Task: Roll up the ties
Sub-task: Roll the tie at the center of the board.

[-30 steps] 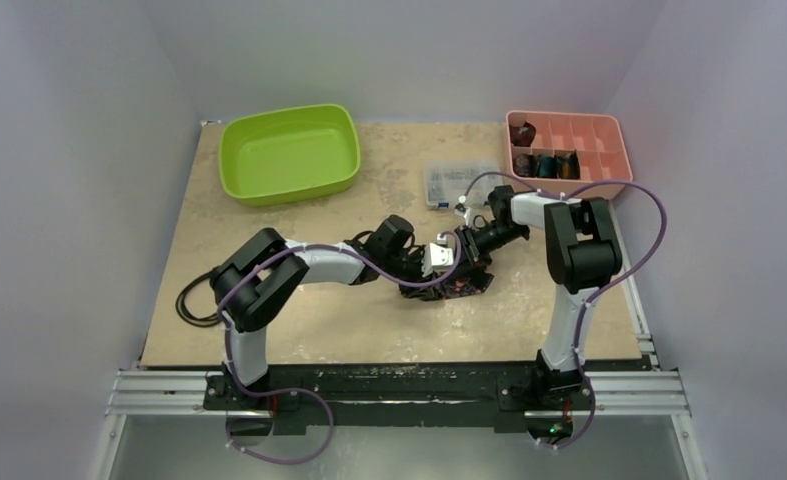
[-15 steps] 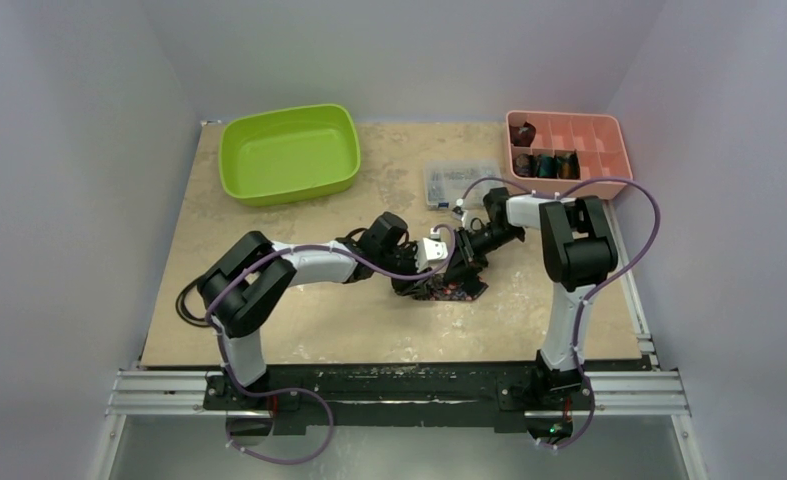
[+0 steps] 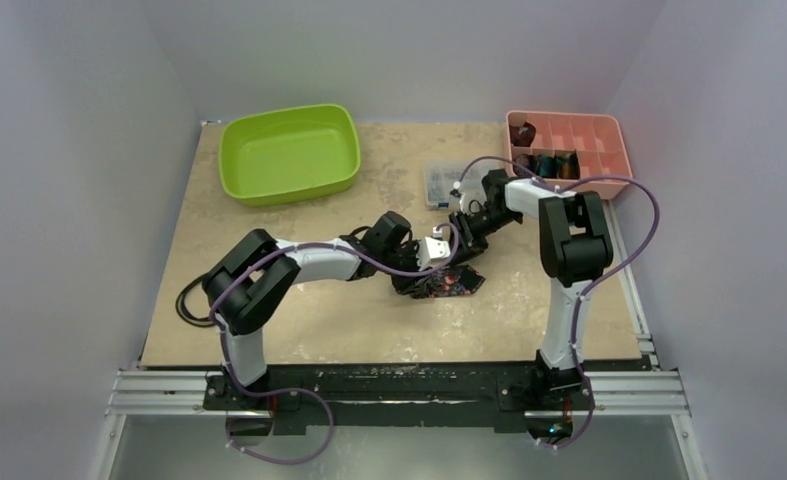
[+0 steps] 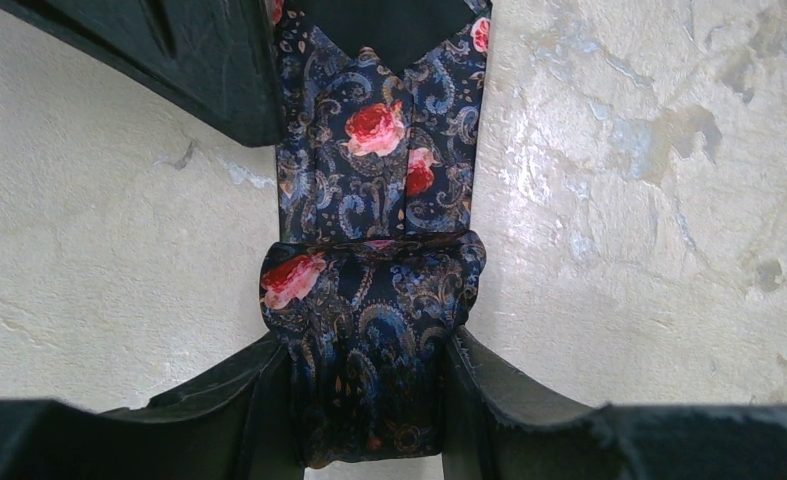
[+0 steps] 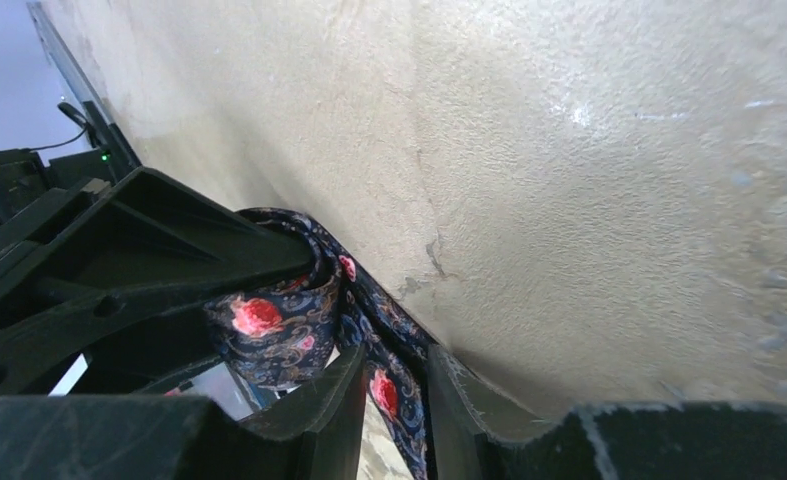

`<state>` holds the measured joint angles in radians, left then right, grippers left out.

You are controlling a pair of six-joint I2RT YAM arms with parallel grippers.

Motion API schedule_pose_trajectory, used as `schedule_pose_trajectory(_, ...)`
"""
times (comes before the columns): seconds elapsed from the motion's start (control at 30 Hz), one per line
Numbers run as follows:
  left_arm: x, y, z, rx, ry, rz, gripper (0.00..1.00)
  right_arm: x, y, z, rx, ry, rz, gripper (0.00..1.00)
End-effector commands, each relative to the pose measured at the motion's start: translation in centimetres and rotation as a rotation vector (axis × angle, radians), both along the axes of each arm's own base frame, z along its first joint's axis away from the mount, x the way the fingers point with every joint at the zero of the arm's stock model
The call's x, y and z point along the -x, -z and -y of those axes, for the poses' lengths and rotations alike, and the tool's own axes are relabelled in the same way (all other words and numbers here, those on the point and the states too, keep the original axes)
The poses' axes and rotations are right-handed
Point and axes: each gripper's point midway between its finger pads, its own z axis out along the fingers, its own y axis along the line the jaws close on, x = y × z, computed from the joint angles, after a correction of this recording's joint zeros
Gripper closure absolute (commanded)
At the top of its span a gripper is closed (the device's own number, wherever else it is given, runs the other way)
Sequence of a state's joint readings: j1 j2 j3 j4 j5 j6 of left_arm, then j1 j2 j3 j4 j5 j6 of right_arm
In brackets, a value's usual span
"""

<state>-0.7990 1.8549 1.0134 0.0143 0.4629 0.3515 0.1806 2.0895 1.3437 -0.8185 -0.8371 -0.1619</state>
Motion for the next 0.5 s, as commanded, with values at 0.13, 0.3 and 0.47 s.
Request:
schedule_pose_trajectory(0.13, 0.0, 4.5, -3.6, -0.182, -0.105, -0.105, 0.68, 0.9, -3.8, 1.2, 0.021, -0.046, 0.103, 0.69)
schedule_pose_trajectory(0.3, 0.3, 4.4, -3.4, -0.202, -0.046, -0.071, 0.63, 2.2, -5.1, -1.1, -0.134, -0.004, 0.0, 0.49)
schedule_pose_trajectory(0.47, 0.4, 4.3, -3.5, -0.212, -0.029, -0.062, 0.62, 2.9, -2.4, -0.8, -0.097, -0.004, -0.034, 0.57)
